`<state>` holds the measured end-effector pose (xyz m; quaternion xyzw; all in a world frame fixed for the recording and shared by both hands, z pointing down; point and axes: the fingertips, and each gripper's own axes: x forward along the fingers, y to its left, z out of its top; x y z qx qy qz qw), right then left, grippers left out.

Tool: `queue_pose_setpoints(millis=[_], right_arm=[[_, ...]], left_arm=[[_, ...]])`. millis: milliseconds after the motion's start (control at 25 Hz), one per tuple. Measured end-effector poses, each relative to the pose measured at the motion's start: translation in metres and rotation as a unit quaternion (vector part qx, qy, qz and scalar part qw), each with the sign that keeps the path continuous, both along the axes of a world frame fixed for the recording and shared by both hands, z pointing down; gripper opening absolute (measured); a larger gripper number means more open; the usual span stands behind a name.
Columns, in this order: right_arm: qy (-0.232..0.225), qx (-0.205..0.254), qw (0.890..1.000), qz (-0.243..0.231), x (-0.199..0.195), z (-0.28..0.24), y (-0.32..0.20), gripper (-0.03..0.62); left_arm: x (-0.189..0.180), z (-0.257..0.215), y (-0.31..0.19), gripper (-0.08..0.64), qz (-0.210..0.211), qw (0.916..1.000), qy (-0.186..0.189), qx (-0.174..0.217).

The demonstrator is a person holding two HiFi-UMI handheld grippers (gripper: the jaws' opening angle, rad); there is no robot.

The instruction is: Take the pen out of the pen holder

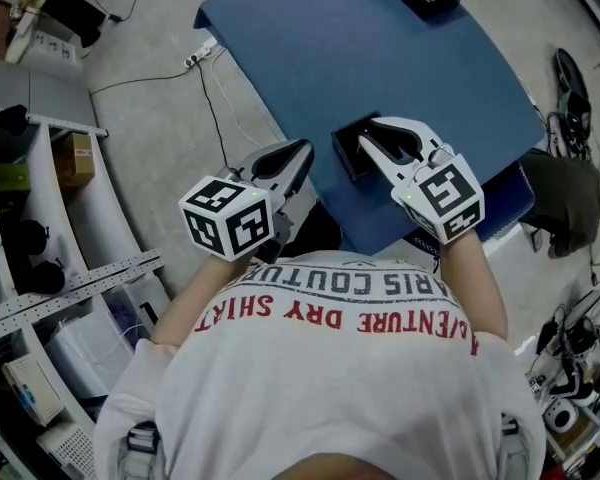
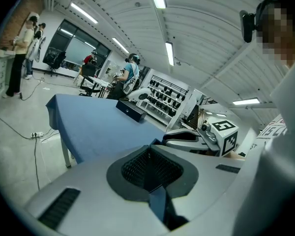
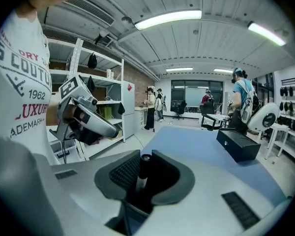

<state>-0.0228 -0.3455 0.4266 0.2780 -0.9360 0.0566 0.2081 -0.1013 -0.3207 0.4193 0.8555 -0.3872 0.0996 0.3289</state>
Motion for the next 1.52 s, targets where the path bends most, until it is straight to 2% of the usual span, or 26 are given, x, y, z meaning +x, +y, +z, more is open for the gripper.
queue_pose_setpoints(millis=[480, 800, 1040, 1280, 1520], right_arm=[[-0.005, 0.048, 0.999, 0.0, 0.0, -0.034, 0.019, 0.08], [-0.029, 0.119, 0.992, 0.017, 0.006, -0.09, 0.041, 0.08], [-0.025, 0.164, 0.986, 0.027, 0.019, -0.126, 0.069, 0.078], [-0.027, 0.178, 0.983, 0.027, 0.041, -0.14, 0.102, 0.078], [-0.029, 0.16, 0.986, 0.034, 0.065, -0.131, 0.132, 0.078]], left_arm=[[-0.003, -0.014, 0.03, 0.032, -0.024, 0.9995, 0.006, 0.02], [0.001, -0.035, 0.051, 0.032, -0.031, 0.9982, 0.014, 0.049], [0.011, -0.053, 0.071, 0.032, -0.023, 0.9975, 0.027, 0.061], [0.032, -0.067, 0.091, 0.032, -0.008, 0.9962, 0.036, 0.079], [0.052, -0.072, 0.111, 0.032, 0.002, 0.9958, 0.04, 0.082]])
